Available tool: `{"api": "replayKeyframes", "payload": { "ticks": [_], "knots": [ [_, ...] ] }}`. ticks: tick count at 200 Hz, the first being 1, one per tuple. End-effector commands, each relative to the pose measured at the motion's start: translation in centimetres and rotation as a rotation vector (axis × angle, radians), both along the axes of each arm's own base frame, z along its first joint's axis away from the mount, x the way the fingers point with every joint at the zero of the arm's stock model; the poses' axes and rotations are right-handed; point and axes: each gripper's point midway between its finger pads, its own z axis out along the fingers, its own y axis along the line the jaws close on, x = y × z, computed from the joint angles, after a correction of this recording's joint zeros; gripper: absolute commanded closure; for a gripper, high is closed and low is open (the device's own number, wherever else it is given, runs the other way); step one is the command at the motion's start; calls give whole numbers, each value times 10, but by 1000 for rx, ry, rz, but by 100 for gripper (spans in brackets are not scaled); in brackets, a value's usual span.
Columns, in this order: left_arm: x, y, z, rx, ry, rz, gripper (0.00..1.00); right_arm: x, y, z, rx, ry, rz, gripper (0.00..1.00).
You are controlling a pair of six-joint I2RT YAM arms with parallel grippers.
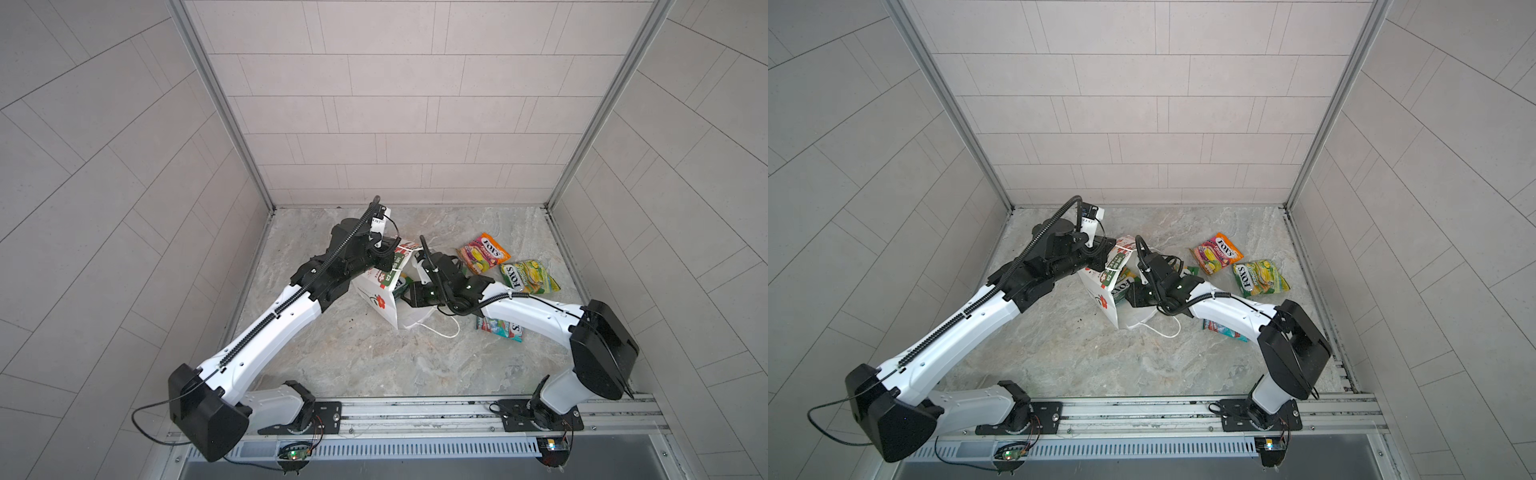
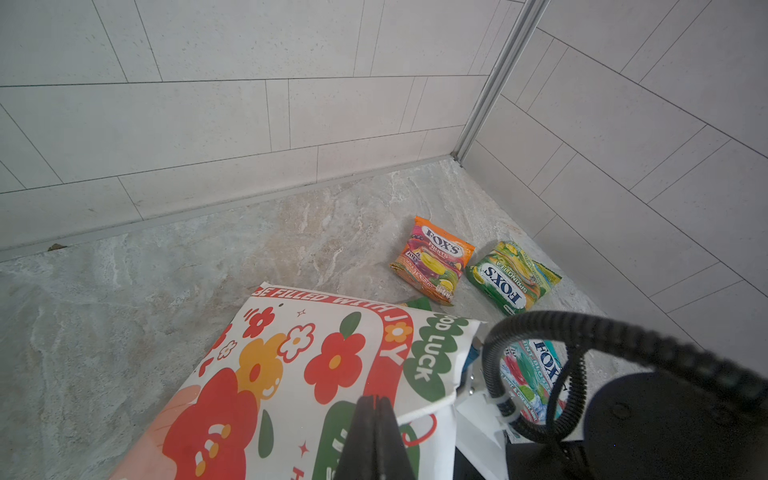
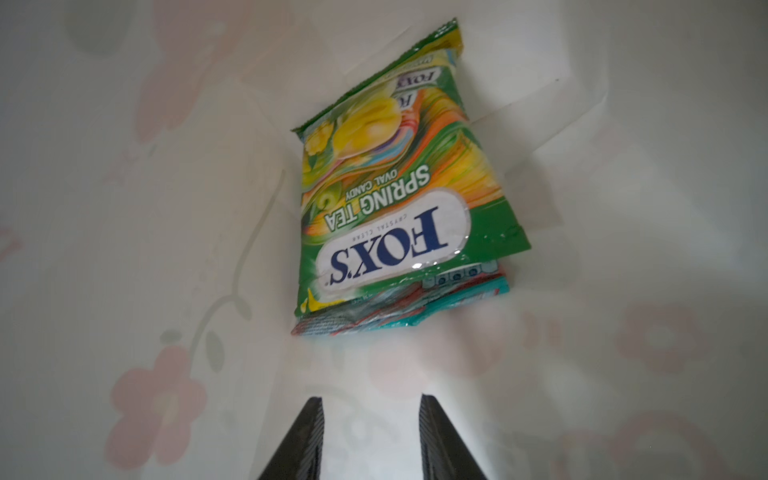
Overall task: Take the snacks out of the paper bag
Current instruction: 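Reach deep into the bag with the right gripper toward the green Spring Tea packet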
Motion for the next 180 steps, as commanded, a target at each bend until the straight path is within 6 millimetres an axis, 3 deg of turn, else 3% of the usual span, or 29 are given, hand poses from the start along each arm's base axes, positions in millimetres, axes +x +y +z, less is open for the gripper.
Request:
{"api": "replayKeyframes", "payload": {
  "ticks": [1, 51, 106, 180],
  "knots": [
    [-2, 3, 16, -22, -42, 11, 100, 16, 0, -5, -12, 20, -110, 59],
    [-1, 3, 17, -20, -45, 14, 100, 31, 6, -23, -60, 68, -165, 56],
    [-1, 2, 15, -18, -40, 9, 100, 44, 6, -29, -74, 64, -216, 55],
    [-1, 2, 14, -18, -38, 6, 100, 59, 23, -30, -28, 71, -236, 62]
  ]
}}
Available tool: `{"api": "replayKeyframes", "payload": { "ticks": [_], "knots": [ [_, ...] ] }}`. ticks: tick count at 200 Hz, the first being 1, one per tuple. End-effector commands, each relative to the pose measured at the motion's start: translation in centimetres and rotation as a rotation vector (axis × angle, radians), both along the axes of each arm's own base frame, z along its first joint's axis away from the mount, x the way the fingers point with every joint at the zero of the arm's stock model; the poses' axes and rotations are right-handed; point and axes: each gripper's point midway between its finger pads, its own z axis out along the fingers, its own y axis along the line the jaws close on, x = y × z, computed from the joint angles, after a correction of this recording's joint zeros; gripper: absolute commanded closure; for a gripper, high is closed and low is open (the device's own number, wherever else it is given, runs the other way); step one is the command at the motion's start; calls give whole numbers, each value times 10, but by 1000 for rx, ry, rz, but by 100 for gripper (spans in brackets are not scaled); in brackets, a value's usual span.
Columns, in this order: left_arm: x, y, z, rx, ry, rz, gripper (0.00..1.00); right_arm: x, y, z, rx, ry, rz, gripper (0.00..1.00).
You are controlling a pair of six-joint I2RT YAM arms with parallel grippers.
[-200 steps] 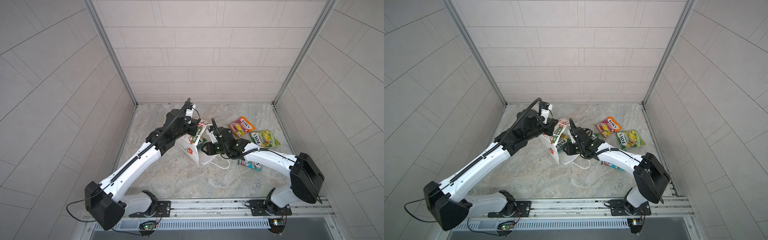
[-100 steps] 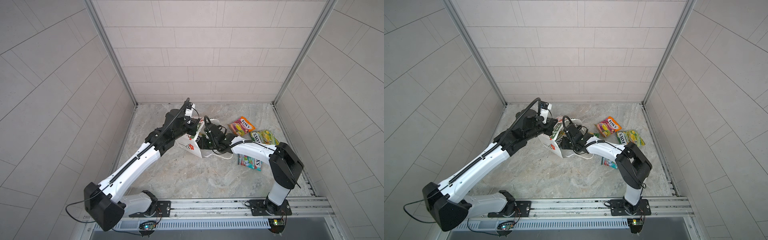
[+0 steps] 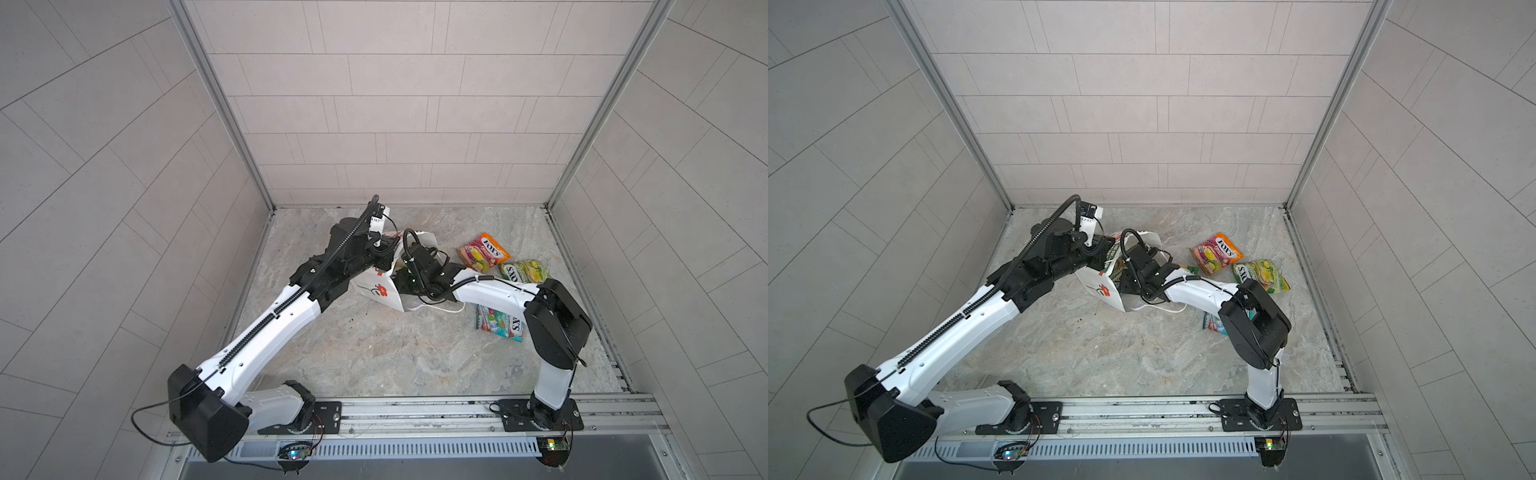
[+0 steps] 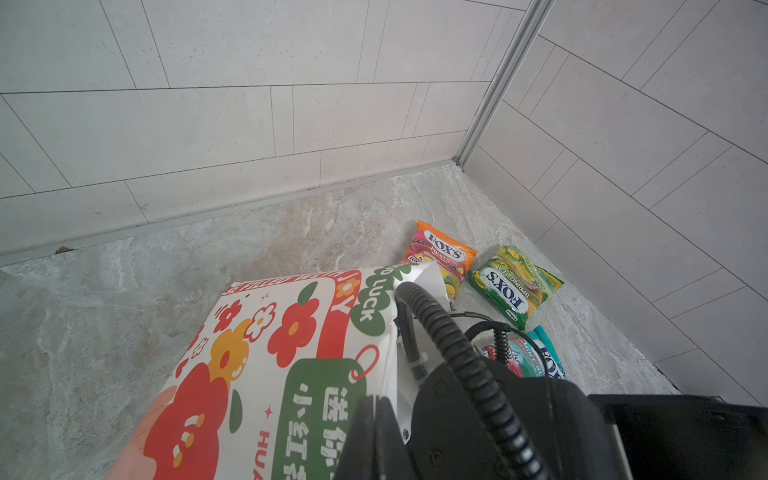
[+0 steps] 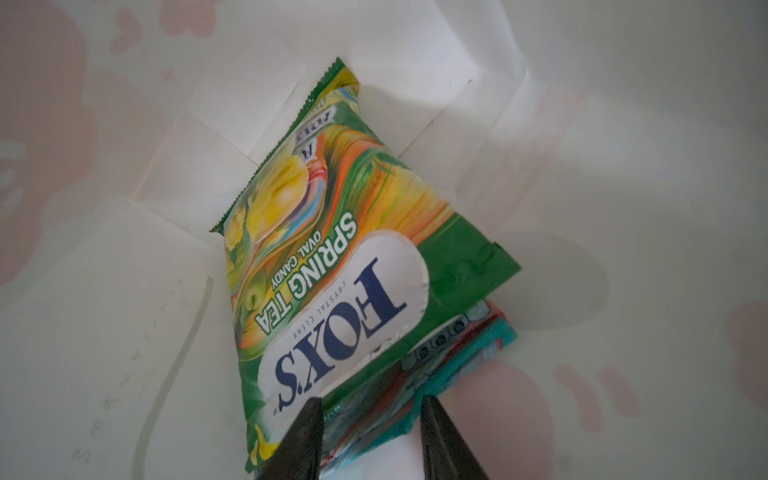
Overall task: Take the snacks out of the paper bag
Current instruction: 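Reach deep into the bag with the right gripper toward the green Spring Tea packet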
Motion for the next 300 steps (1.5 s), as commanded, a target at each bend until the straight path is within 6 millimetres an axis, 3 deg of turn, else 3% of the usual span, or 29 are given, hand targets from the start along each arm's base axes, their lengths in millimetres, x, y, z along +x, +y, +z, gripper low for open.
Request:
{"api": "replayKeyframes", "payload": {
  "ticks": [1, 34, 90, 139, 166, 212, 300],
  "knots": [
    [-2, 1, 12, -16, -30, 3, 100, 7, 4, -1, 14, 1, -30, 62],
    [-2, 1, 13, -16, -32, 2, 100, 13, 9, -5, 27, 7, -43, 63],
    [-1, 1, 12, -14, -29, 4, 100, 22, 32, -10, 141, 26, -34, 65],
    [-1, 2, 12, -13, -31, 4, 100, 27, 46, -4, 246, 11, -40, 100],
    [-1, 3, 12, -8, -32, 12, 100, 25, 47, 6, 291, -26, -22, 100],
    [3, 8, 7, 15, -28, 43, 100, 14, 37, 19, 298, -54, -2, 100],
    [7, 13, 3, 37, -26, 77, 100, 3, -12, 43, 244, -120, -43, 100]
  ]
}}
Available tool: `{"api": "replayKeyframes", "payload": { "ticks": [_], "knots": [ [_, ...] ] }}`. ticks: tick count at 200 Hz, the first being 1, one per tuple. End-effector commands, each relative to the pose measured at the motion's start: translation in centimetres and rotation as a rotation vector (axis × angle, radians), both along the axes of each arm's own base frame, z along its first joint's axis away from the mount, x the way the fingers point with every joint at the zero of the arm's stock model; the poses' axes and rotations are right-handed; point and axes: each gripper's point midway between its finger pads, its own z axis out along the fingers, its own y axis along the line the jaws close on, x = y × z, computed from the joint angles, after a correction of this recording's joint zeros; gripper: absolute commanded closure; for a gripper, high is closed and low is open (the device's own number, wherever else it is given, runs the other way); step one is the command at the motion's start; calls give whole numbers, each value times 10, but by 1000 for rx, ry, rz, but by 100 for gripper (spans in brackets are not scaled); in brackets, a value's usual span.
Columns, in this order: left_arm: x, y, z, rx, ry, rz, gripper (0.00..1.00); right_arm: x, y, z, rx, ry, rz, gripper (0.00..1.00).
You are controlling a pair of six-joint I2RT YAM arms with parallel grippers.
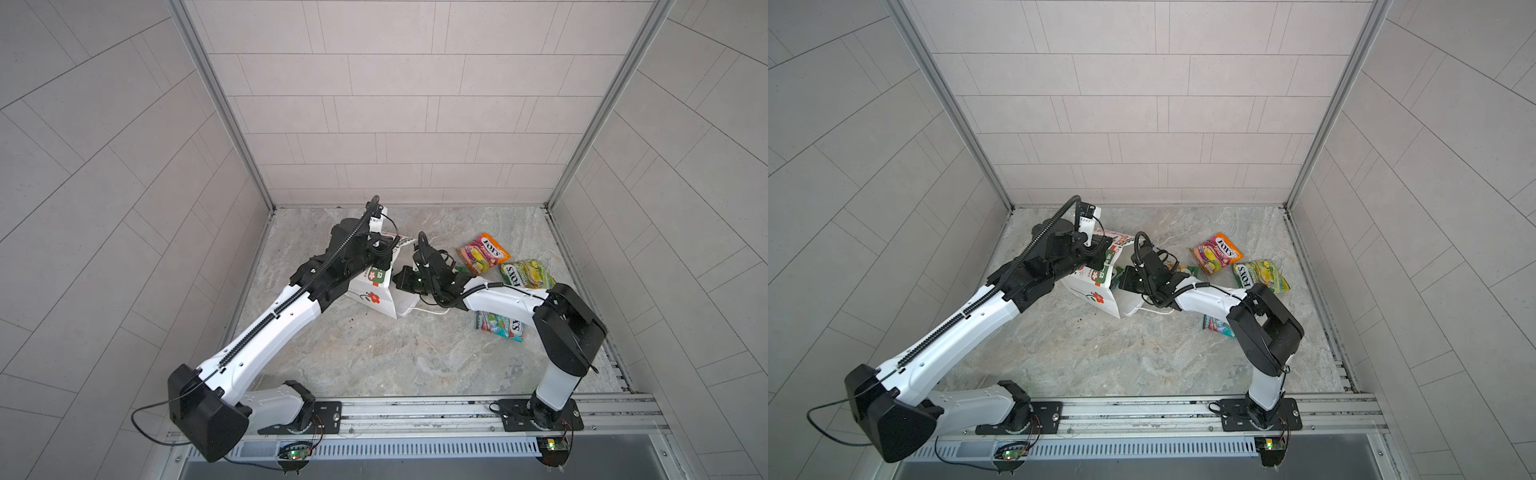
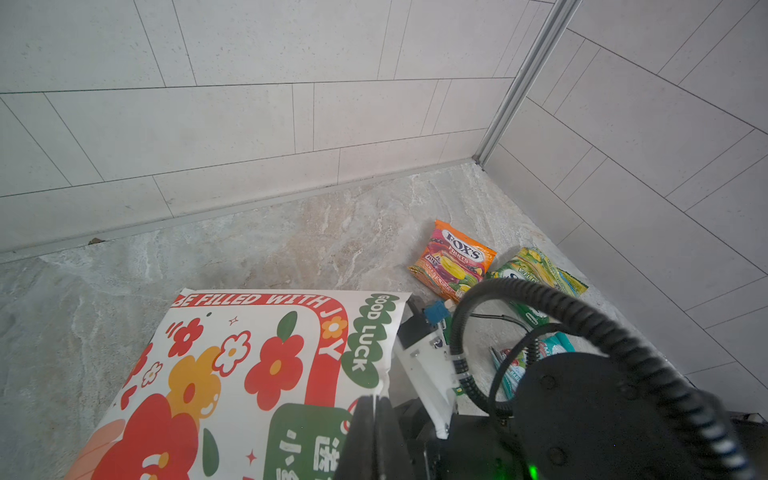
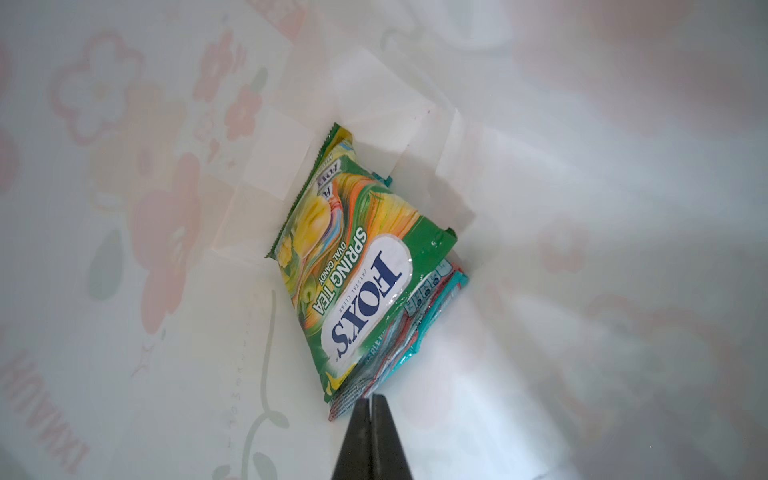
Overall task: Take the snacks out of the paper bag
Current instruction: 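Reach deep into the bag with the right gripper toward the green Spring Tea packet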
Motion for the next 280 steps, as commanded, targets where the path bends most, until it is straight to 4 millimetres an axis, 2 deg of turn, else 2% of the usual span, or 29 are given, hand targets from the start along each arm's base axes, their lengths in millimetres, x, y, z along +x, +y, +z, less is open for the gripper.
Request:
{"api": "replayKeyframes", "payload": {
  "ticks": [1, 23, 51, 63, 70, 85, 139, 169, 207, 255, 280],
  "knots": [
    [2, 3, 7, 7, -25, 19, 100, 1, -17, 10, -25, -29, -31, 100],
    [2, 3, 7, 6, -24, 18, 100, -1, -26, 9, -47, -26, -37, 100],
    [0, -1, 9, -8, -24, -3, 100, -6, -19, 5, -63, -4, 6, 100],
    [0, -1, 10, -10, -25, -5, 100, -9, -13, 0, -75, 7, 26, 82],
    [-1, -1, 10, -11, -26, -6, 100, -13, -8, -1, -84, 4, 40, 77],
    [-2, -2, 11, -16, -28, -14, 100, -19, -3, -6, -109, 1, 63, 72],
    [-17, -8, 18, 30, -63, -111, 100, -36, 11, -19, -202, -3, 108, 64],
    [-28, -6, 9, 79, -80, -165, 100, -35, 16, -21, -244, -16, 87, 62],
    [-34, -6, 16, 63, -122, -188, 100, -25, 24, -26, -234, 1, 39, 61],
    [-31, -7, 13, 33, -113, -170, 100, -14, 29, -33, -203, 19, -33, 62],
    [-28, -7, 14, 1, -113, -143, 100, -9, 38, -38, -147, 29, -46, 65]
  ]
}}
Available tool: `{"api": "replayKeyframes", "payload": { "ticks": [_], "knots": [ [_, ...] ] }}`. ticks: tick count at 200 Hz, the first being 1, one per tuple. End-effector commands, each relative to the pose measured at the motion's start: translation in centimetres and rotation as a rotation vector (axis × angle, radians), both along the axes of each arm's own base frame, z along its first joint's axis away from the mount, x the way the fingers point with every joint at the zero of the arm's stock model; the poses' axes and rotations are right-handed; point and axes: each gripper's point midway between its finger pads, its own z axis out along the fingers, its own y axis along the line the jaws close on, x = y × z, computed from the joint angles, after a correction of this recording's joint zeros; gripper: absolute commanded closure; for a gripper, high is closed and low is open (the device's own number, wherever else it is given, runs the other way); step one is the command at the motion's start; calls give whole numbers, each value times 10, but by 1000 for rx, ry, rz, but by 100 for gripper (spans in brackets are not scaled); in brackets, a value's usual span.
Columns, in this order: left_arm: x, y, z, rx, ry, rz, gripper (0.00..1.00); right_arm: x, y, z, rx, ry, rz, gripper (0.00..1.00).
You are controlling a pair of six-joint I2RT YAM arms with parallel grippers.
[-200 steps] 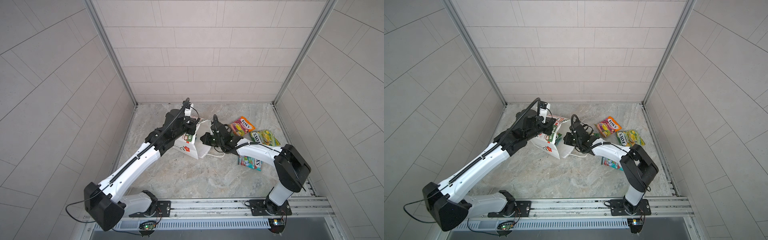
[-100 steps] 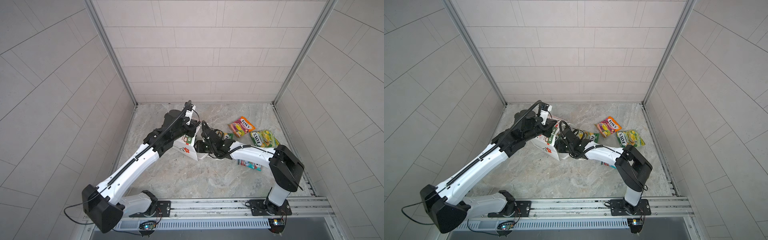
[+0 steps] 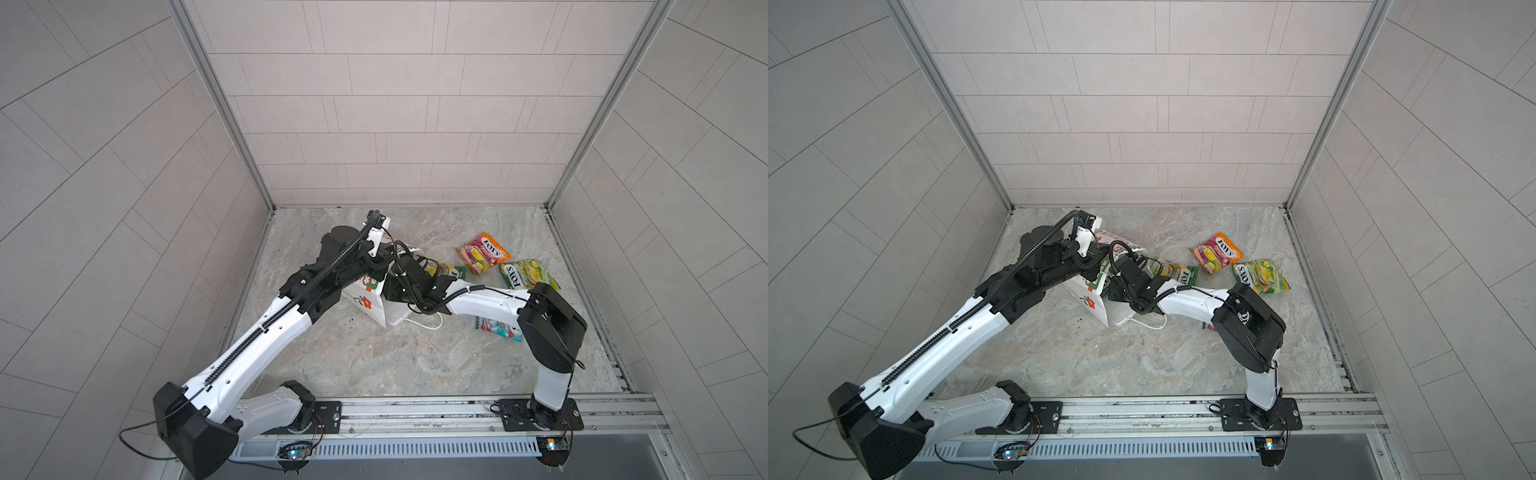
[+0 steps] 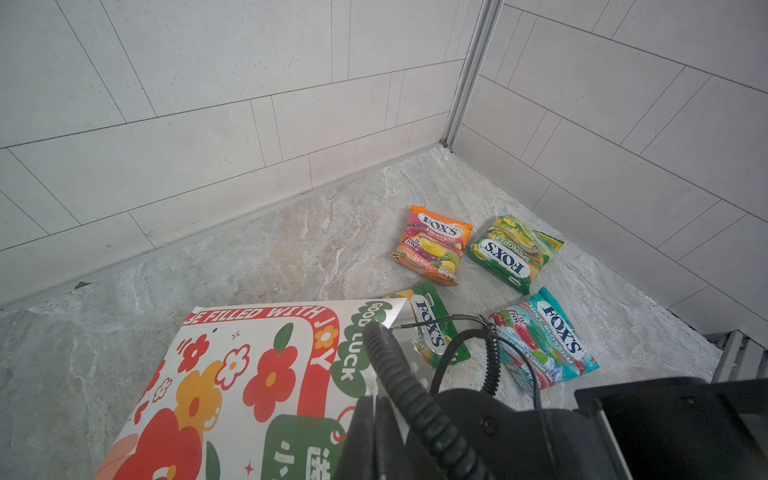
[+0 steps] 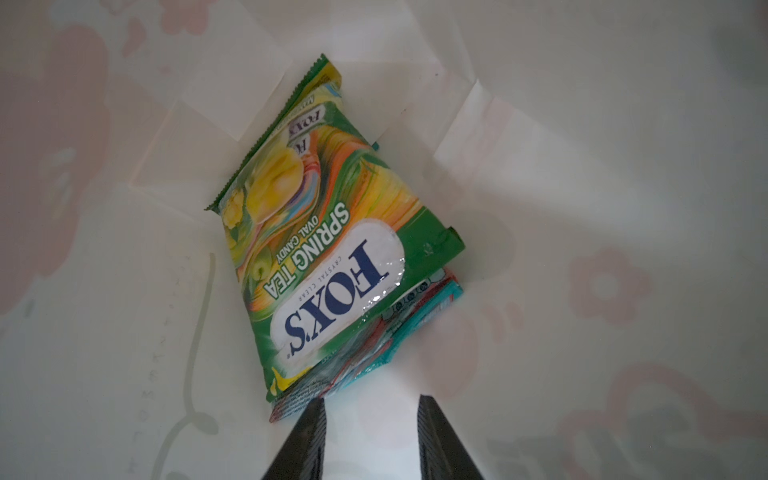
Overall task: Take the snacks out of the paper bag
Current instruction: 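Reach deep into the bag with the right gripper toward the green Spring Tea packet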
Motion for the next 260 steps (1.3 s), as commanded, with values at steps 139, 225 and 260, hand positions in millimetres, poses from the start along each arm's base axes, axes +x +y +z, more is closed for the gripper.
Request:
{"api": "replayKeyframes", "payload": {
  "ticks": [139, 225, 260],
  "knots": [
    [7, 5, 14, -121, -41, 74, 100, 30, 20, -12, 152, 27, -218, 64],
    [7, 5, 15, -137, -39, 70, 100, 40, 32, -16, 156, 25, -231, 63],
    [7, 4, 15, -148, -34, 66, 100, 47, 39, -13, 194, 25, -239, 63]
  ]
}}
